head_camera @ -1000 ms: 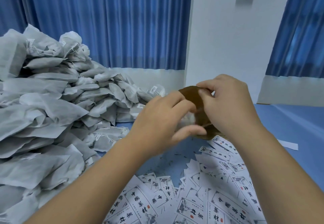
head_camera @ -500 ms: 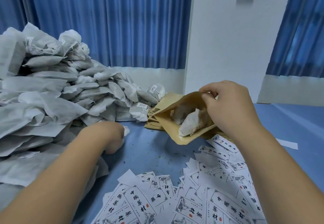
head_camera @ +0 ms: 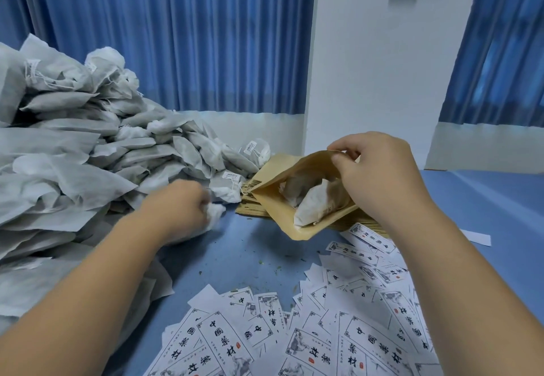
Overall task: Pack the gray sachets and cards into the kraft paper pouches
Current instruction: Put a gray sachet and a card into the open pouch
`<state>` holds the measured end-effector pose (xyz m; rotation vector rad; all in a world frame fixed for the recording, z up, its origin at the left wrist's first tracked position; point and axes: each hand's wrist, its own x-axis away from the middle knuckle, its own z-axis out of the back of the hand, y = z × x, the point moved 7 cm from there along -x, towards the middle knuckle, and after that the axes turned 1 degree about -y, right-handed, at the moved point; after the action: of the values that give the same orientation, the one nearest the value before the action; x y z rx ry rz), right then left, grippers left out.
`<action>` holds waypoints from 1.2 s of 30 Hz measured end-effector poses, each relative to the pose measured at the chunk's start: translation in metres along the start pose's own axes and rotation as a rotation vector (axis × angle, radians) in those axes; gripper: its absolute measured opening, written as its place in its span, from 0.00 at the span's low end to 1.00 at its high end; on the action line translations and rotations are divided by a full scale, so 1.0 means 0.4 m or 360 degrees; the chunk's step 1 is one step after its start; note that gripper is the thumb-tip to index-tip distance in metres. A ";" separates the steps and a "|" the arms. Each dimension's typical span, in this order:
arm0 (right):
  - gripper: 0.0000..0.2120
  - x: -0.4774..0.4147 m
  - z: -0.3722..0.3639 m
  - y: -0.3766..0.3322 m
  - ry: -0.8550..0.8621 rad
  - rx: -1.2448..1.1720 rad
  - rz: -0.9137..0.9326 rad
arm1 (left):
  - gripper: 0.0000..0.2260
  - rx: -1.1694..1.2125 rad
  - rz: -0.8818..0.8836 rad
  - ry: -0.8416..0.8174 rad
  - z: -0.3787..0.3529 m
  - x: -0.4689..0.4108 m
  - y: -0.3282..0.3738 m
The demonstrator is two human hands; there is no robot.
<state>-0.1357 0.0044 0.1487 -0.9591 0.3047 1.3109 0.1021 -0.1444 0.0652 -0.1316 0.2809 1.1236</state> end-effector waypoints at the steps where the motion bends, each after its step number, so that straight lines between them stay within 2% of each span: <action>1: 0.09 0.000 0.001 0.001 0.0003 -0.0002 0.0000 | 0.13 0.0107 -0.0045 0.0008 0.030 0.000 0.016; 4: 0.09 0.001 0.004 0.005 0.0008 -0.0021 -0.0011 | 0.12 0.0474 -0.0121 -0.0015 0.118 0.020 0.052; 8: 0.09 0.001 0.003 0.005 0.0002 -0.0034 -0.0017 | 0.10 0.0916 -0.0290 -0.0320 0.198 0.088 0.097; 10: 0.09 0.002 -0.001 0.002 -0.0008 -0.0019 -0.0014 | 0.13 0.1177 -0.0443 -0.0396 0.236 0.124 0.138; 13: 0.09 0.005 -0.007 -0.003 -0.0020 -0.0013 -0.0013 | 0.13 0.1620 -0.0593 -0.0165 0.290 0.146 0.186; 15: 0.09 0.006 -0.010 -0.006 -0.0027 -0.0008 -0.0005 | 0.10 0.1710 -0.0605 -0.0039 0.291 0.151 0.220; 18: 0.09 0.005 -0.012 -0.008 -0.0036 -0.0013 0.0003 | 0.05 0.1546 -0.0668 0.0048 0.260 0.158 0.285; 22: 0.08 0.005 -0.012 -0.014 -0.0066 -0.0071 0.0029 | 0.07 0.0765 -0.0812 0.0616 0.237 0.169 0.340; 24: 0.08 0.006 -0.017 -0.020 -0.0097 -0.0090 0.0046 | 0.07 0.0590 -0.0786 0.0802 0.221 0.178 0.358; 28: 0.08 0.007 -0.020 -0.025 -0.0108 -0.0100 0.0054 | 0.05 0.0428 -0.0721 0.1113 0.207 0.209 0.377; 33: 0.08 0.003 -0.006 -0.023 -0.0054 -0.0080 0.0050 | 0.05 0.0385 -0.0668 0.1336 0.247 0.227 0.356; 36: 0.08 -0.001 0.005 -0.022 -0.0026 -0.0087 0.0061 | 0.04 0.0388 -0.0757 0.1416 0.258 0.238 0.361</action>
<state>-0.1284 0.0060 0.1538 -0.9925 0.2771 1.3672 0.0259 0.0257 0.1419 -0.4563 1.1125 0.4921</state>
